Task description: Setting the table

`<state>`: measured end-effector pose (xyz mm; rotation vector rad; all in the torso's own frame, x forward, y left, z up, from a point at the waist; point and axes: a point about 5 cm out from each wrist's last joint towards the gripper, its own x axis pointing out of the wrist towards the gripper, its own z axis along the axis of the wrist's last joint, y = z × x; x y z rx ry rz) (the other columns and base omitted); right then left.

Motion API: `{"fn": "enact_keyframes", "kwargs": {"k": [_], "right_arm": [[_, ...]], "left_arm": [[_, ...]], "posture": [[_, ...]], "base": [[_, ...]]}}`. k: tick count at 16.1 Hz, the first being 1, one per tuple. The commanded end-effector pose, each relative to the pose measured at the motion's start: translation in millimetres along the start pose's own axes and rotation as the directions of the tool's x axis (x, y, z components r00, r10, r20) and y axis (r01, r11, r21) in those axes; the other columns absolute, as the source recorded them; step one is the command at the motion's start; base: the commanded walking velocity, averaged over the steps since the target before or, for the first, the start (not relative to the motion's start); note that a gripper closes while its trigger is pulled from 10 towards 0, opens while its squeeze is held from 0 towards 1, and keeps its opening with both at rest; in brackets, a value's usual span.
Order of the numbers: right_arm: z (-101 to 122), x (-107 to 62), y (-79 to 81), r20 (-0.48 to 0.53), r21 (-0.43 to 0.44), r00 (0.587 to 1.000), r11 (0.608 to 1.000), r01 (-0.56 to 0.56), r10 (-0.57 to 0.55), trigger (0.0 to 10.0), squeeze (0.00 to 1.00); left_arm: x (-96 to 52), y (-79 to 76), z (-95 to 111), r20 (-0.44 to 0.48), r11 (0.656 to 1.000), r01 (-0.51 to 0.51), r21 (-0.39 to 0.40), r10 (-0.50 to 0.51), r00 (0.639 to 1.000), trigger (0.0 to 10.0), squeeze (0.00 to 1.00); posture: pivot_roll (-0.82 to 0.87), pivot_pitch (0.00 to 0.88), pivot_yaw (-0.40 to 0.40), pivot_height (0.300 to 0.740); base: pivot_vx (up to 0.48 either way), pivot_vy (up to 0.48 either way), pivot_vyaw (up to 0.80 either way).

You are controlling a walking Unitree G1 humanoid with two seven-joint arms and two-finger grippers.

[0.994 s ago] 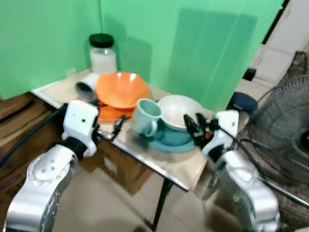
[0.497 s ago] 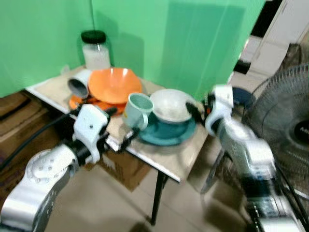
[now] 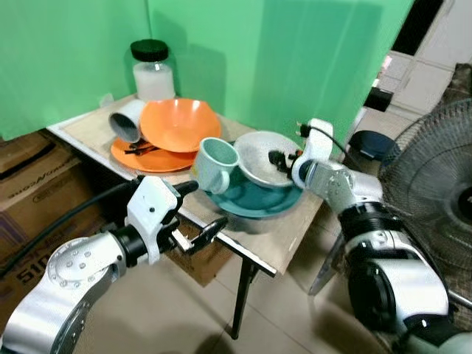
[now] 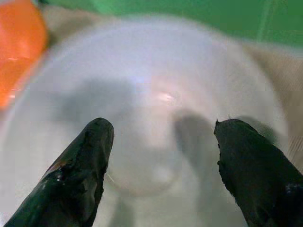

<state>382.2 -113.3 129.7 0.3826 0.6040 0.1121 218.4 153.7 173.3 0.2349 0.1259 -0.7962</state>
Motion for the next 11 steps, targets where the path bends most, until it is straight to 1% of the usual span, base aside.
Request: {"fn": "enact_keyframes", "kwargs": {"k": [1,2,3,4,5,8,10,11], "right_arm": [[-1,1.0,-4.0,-0.013,0.050,1.000,0.999,0.022,-0.021,0.2,0.00],[-2,1.9,-3.8,-0.026,0.080,0.999,0.996,0.023,-0.021,0.0,0.00],[-3,2.5,-2.5,-0.046,0.118,0.999,0.993,0.014,-0.009,0.0,0.00],[-2,2.6,-3.0,-0.047,0.125,0.999,0.992,0.017,-0.011,0.0,0.00],[1,3.2,-4.5,-0.039,0.149,0.999,0.988,0.024,-0.019,0.0,0.00],[12,1.8,-7.9,0.002,0.131,1.000,0.991,0.026,-0.027,0.0,0.00],[16,0.6,-8.0,0.005,0.147,1.000,0.989,0.006,-0.007,0.0,0.00],[15,0.4,-8.2,-0.010,0.170,1.000,0.985,0.001,0.001,0.0,0.00]], "left_arm": [[0.4,-3.0,4,0.011,1.000,0.016,0.023,-0.017,1.000,10.0,0.00],[0.2,-3.5,3,0.009,1.000,0.016,0.023,-0.016,1.000,10.0,0.00],[0.2,-3.7,3,0.007,1.000,0.014,0.023,-0.014,1.000,10.0,0.00],[0.2,-3.7,3,0.007,1.000,0.013,0.024,-0.013,1.000,10.0,0.00],[0.2,-3.8,2,0.006,1.000,0.012,0.025,-0.012,1.000,10.0,0.00],[-0.2,-5.0,1,0.003,0.999,0.012,0.031,-0.012,1.000,10.0,0.00],[-0.5,-5.7,1,0.002,0.999,0.014,0.030,-0.014,1.000,10.0,0.00],[-0.2,-6.3,0,-0.001,0.999,0.021,0.028,-0.021,1.000,10.0,0.00]], "posture": [[0.17,0.000,-0.090,0.740],[0.17,0.000,-0.090,0.740],[0.17,0.000,-0.090,0.740],[0.17,0.000,-0.090,0.740],[0.16,0.000,-0.090,0.740],[0.16,0.000,-0.086,0.740],[0.16,0.000,-0.084,0.740],[0.16,0.000,-0.083,0.740]], "base": [[0.000,0.000,0.00],[0.000,0.000,0.00],[0.000,0.000,0.00],[0.000,0.000,0.00],[0.000,0.000,0.00],[0.000,0.000,0.00],[0.000,0.000,0.00],[0.000,0.000,0.00]]}}
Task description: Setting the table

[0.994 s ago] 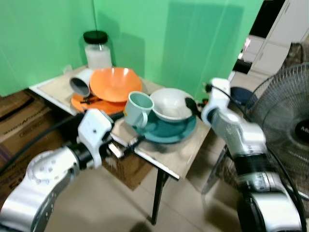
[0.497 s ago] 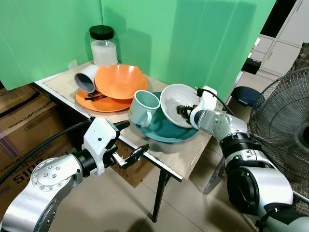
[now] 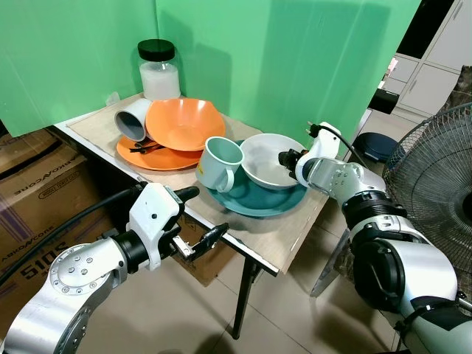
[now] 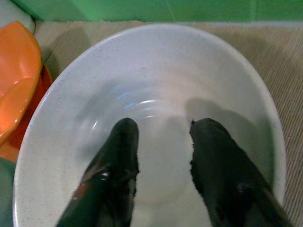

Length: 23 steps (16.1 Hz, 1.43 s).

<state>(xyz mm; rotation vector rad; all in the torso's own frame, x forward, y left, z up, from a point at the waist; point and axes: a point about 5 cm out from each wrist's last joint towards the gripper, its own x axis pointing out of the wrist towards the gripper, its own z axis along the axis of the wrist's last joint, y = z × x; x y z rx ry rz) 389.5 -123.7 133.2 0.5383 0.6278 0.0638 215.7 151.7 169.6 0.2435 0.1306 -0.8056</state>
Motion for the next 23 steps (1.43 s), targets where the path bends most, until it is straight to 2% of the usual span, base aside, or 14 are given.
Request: {"fn": "enact_keyframes", "kwargs": {"k": [1,5,6,7,10,11,14,15,19,20,21,22,23], "right_arm": [[5,-1.1,-1.1,-0.006,0.016,1.000,1.000,0.007,-0.007,0.0,0.00],[27,-6.7,-6.9,0.095,0.028,0.995,1.000,-0.012,0.010,0.0,0.00],[33,-9.2,-11.7,0.114,0.011,0.993,1.000,0.001,-0.003,10.0,0.00],[33,-9.4,-14.8,0.113,0.011,0.994,1.000,0.010,-0.012,10.0,0.00],[36,-10.5,-23.0,0.122,0.084,0.992,0.996,0.028,-0.038,10.0,0.00],[35,-10.6,-26.3,0.119,0.094,0.991,0.995,0.041,-0.052,10.0,1.00],[25,-8.3,-34.6,0.073,0.089,0.991,0.991,0.105,-0.111,10.0,1.00],[19,-7.1,-36.3,0.045,0.111,0.992,0.987,0.113,-0.118,10.0,0.00],[7,-4.1,-30.7,-0.030,0.148,0.997,0.987,0.068,-0.064,10.0,0.00],[1,-2.9,-29.0,-0.058,0.169,0.997,0.984,0.061,-0.052,5.5,0.00],[-1,-2.5,-28.3,-0.066,0.176,0.997,0.982,0.062,-0.051,3.3,0.00],[-2,-2.1,-27.2,-0.071,0.185,0.996,0.981,0.057,-0.045,0.0,0.00],[-3,-1.8,-26.0,-0.075,0.191,0.997,0.980,0.051,-0.037,0.0,0.00]], "left_arm": [[0.3,-2.9,2,0.000,1.000,0.019,0.021,-0.019,1.000,10.0,0.00],[1.6,-4.8,0,-0.005,1.000,0.020,0.022,-0.020,1.000,10.0,0.00],[1.6,-6.1,-1,-0.009,0.999,0.021,0.024,-0.021,1.000,10.0,0.00],[2.2,-7.0,-2,-0.011,0.999,0.022,0.024,-0.022,1.000,10.0,0.00],[3.4,-8.8,-3,-0.013,0.999,0.030,0.024,-0.030,0.999,10.0,0.00],[3.6,-9.3,-3,-0.014,0.999,0.034,0.023,-0.034,0.999,10.0,0.00],[4.3,-10.5,-4,-0.013,0.999,0.040,0.022,-0.040,0.999,10.0,0.00],[4.3,-10.6,-4,-0.013,0.999,0.040,0.022,-0.040,0.999,10.0,0.00],[4.0,-10.3,-4,-0.014,0.999,0.042,0.024,-0.042,0.999,10.0,0.00],[4.4,-10.4,-3,-0.013,0.999,0.042,0.026,-0.042,0.999,10.0,0.00],[4.4,-10.3,-3,-0.013,0.999,0.042,0.027,-0.042,0.999,10.0,0.00],[4.4,-10.0,-3,-0.012,0.999,0.040,0.027,-0.040,0.999,10.0,0.00],[4.3,-9.8,-3,-0.012,0.999,0.038,0.028,-0.038,0.999,10.0,0.00]], "posture": [[0.16,0.000,-0.083,0.740],[0.16,0.000,-0.092,0.740],[0.16,0.000,-0.092,0.740],[0.15,0.000,-0.093,0.740],[0.15,0.000,-0.097,0.740],[0.15,0.000,-0.097,0.740],[0.15,0.000,-0.098,0.740],[0.15,0.000,-0.098,0.740],[0.15,0.000,-0.095,0.740],[0.15,0.000,-0.095,0.740],[0.15,0.000,-0.096,0.740],[0.15,0.000,-0.096,0.740],[0.15,0.000,-0.097,0.740]], "base": [[0.000,0.000,0.00],[0.000,0.000,0.00],[0.000,0.000,0.00],[0.000,0.000,0.00],[0.000,0.000,0.00],[0.000,0.000,0.00],[0.000,0.000,0.00],[0.000,0.000,0.00],[0.000,0.000,0.00],[0.000,0.000,0.00],[0.000,0.000,0.00],[0.000,0.000,0.00],[0.000,0.000,0.00]]}}
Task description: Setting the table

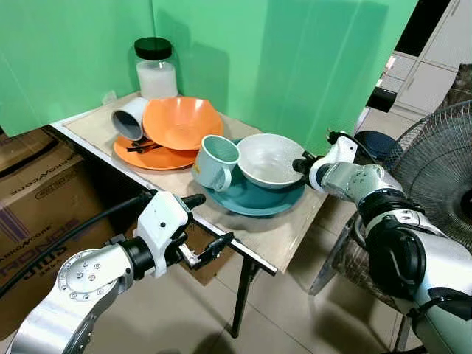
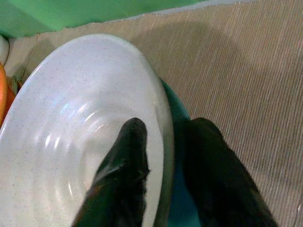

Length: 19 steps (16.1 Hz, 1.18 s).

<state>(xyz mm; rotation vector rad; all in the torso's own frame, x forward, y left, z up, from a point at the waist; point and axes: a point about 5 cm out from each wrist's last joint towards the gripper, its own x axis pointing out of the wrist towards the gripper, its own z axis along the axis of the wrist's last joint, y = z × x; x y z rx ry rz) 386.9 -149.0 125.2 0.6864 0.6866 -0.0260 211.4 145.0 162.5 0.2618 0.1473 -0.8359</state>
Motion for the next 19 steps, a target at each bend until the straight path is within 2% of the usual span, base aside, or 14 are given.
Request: {"fn": "enact_keyframes", "kwargs": {"k": [1,13,16,17,19], "right_arm": [[-7,1.7,-0.6,-0.035,0.026,0.999,1.000,-0.004,0.005,0.0,0.00],[1,-1.0,-3.8,-0.006,0.079,1.000,0.997,-0.013,0.013,0.0,0.00],[32,-10.3,-0.3,0.162,0.086,0.983,0.991,-0.105,0.090,0.0,0.00],[38,-12.7,0.2,0.190,0.082,0.976,0.989,-0.123,0.106,0.0,0.00],[62,-25.4,3.8,0.355,-0.100,0.914,0.980,-0.173,0.198,0.0,0.00]], "left_arm": [[0.9,-0.8,2,0.007,1.000,0.005,0.016,-0.005,1.000,10.0,0.00],[2.7,0.4,3,0.009,1.000,0.008,0.024,-0.009,1.000,10.0,0.00],[3.6,2.2,3,0.013,1.000,0.001,0.029,-0.001,1.000,10.0,0.00],[3.8,2.2,3,0.014,1.000,0.000,0.029,0.000,1.000,10.0,0.00],[5.5,3.9,3,0.017,0.999,-0.005,0.039,0.004,1.000,10.0,0.00]], "posture": [[0.15,0.000,-0.097,0.740],[0.15,0.000,-0.089,0.740],[0.14,0.000,-0.085,0.740],[0.14,0.000,-0.085,0.740],[0.14,0.000,-0.079,0.740]], "base": [[0.000,0.000,0.00],[0.000,0.000,0.00],[0.000,0.000,0.00],[0.000,0.000,0.00],[0.000,0.000,0.00]]}}
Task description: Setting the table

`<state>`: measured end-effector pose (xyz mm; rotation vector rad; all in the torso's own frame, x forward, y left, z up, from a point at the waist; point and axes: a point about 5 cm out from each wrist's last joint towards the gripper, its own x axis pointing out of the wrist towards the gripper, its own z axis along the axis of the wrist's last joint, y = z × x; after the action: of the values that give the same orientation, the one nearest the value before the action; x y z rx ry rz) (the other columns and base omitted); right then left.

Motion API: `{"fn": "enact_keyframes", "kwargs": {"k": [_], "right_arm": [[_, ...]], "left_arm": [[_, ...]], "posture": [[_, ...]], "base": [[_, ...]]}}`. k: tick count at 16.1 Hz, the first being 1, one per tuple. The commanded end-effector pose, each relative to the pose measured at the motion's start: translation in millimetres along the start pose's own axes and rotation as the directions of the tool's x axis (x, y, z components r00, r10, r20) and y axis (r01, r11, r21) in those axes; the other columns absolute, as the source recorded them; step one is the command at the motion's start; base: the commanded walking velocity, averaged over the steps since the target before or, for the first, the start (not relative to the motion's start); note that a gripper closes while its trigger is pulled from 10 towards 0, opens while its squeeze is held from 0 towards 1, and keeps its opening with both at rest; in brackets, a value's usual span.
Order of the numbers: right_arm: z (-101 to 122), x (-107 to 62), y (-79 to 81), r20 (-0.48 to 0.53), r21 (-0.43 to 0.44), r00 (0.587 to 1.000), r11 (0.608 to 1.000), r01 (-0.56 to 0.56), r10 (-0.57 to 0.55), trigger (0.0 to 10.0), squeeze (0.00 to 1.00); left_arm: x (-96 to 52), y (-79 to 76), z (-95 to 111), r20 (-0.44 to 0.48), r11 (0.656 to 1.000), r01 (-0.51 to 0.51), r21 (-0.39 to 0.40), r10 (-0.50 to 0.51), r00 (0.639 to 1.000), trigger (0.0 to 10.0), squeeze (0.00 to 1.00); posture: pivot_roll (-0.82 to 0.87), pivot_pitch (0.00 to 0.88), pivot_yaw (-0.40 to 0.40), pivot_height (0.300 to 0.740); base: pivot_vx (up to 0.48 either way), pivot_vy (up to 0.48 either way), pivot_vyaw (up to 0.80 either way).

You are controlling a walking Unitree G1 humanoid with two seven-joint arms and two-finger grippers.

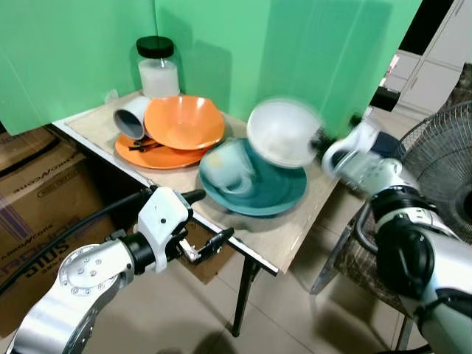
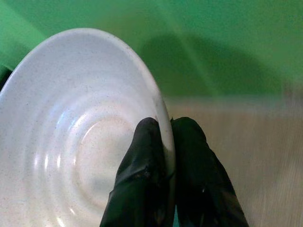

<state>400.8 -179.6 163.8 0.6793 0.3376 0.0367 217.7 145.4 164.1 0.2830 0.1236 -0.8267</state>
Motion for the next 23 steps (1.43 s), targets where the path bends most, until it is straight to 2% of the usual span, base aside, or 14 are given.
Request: {"fn": "enact_keyframes", "kwargs": {"k": [1,3,4,5,6,7,8,10,12,14,16,18,20,23], "right_arm": [[23,-6.0,3.4,0.125,-0.114,0.990,0.992,-0.052,0.066,0.0,0.00],[37,-24.7,-0.2,0.257,-0.249,0.955,0.965,-0.085,0.150,0.0,0.00],[42,-39.1,-4.5,0.295,-0.284,0.941,0.956,-0.078,0.164,0.0,0.00],[43,-60.3,-7.6,0.331,-0.318,0.925,0.945,-0.077,0.186,3.8,0.00],[40,-84.8,-8.2,0.354,-0.363,0.910,0.928,-0.080,0.217,10.0,0.00],[34,-100.9,-7.3,0.343,-0.404,0.910,0.911,-0.082,0.234,10.0,0.00],[22,-128.3,-7.4,0.363,-0.467,0.898,0.882,-0.057,0.250,10.0,0.00],[12,-144.8,-12.0,0.391,-0.482,0.897,0.876,0.011,0.204,10.0,0.00],[0,-166.4,-18.9,0.437,-0.491,0.894,0.859,0.144,0.100,10.0,0.00],[-8,-175.0,-20.9,0.430,-0.481,0.901,0.859,0.174,0.059,10.0,0.00],[-26,-172.1,-21.1,0.386,-0.547,0.922,0.809,0.218,0.013,10.0,0.00],[-37,-169.0,-18.3,0.323,-0.548,0.946,0.822,0.154,0.038,10.0,0.00],[-44,-167.5,-21.3,0.356,-0.585,0.934,0.779,0.226,-0.004,10.0,0.00],[-50,-159.1,-21.6,0.337,-0.531,0.941,0.819,0.219,-0.033,10.0,0.00]], "left_arm": [[3.9,0.1,3,0.014,1.000,-0.001,0.019,0.000,1.000,10.0,0.00],[10.3,4.2,6,0.041,0.998,-0.056,0.023,0.055,0.998,10.0,0.00],[13.3,7.1,7,0.053,0.995,-0.103,0.015,0.102,0.993,10.0,0.00],[17.3,10.7,8,0.068,0.984,-0.179,-0.009,0.180,0.981,10.0,0.00],[21.2,11.4,10,0.092,0.973,-0.230,-0.028,0.231,0.969,10.0,0.00],[23.3,10.5,11,0.106,0.968,-0.247,-0.042,0.250,0.962,10.0,0.00],[26.5,7.4,13,0.127,0.965,-0.254,-0.062,0.260,0.957,10.0,0.00],[28.9,3.2,14,0.141,0.967,-0.244,-0.068,0.252,0.957,10.0,0.00],[30.7,-0.1,14,0.141,0.959,-0.261,-0.108,0.275,0.951,10.0,0.00],[31.2,0.3,13,0.141,0.949,-0.291,-0.119,0.307,0.941,10.0,0.00],[33.0,4.9,11,0.122,0.926,-0.351,-0.136,0.368,0.922,10.0,0.00],[33.9,5.9,10,0.120,0.925,-0.358,-0.126,0.372,0.920,10.0,0.00],[31.4,10.4,11,0.122,0.911,-0.398,-0.112,0.410,0.904,10.0,0.00],[28.6,17.0,11,0.121,0.892,-0.440,-0.109,0.451,0.884,10.0,0.00]], "posture": [[0.14,0.000,-0.079,0.740],[0.12,0.000,-0.076,0.740],[0.12,0.000,-0.073,0.740],[0.10,0.000,-0.064,0.740],[0.09,0.000,-0.059,0.740],[0.08,0.000,-0.055,0.740],[0.06,0.000,-0.051,0.740],[0.05,0.000,-0.046,0.740],[0.04,0.000,-0.042,0.740],[0.03,0.000,-0.050,0.740],[0.03,0.000,-0.057,0.740],[0.03,0.000,-0.058,0.740],[0.04,0.000,-0.071,0.740],[0.06,0.000,-0.081,0.740]], "base": [[0.000,0.000,0.00],[0.000,0.000,0.00],[0.000,0.000,0.00],[0.000,0.000,0.00],[0.000,0.000,0.00],[0.000,0.000,0.00],[0.000,0.000,0.00],[0.000,0.000,0.00],[0.000,0.000,-0.74],[0.000,0.000,-0.78],[0.000,0.000,-0.78],[0.000,0.000,-0.74],[0.000,0.000,-0.73],[0.000,0.000,-0.74]]}}
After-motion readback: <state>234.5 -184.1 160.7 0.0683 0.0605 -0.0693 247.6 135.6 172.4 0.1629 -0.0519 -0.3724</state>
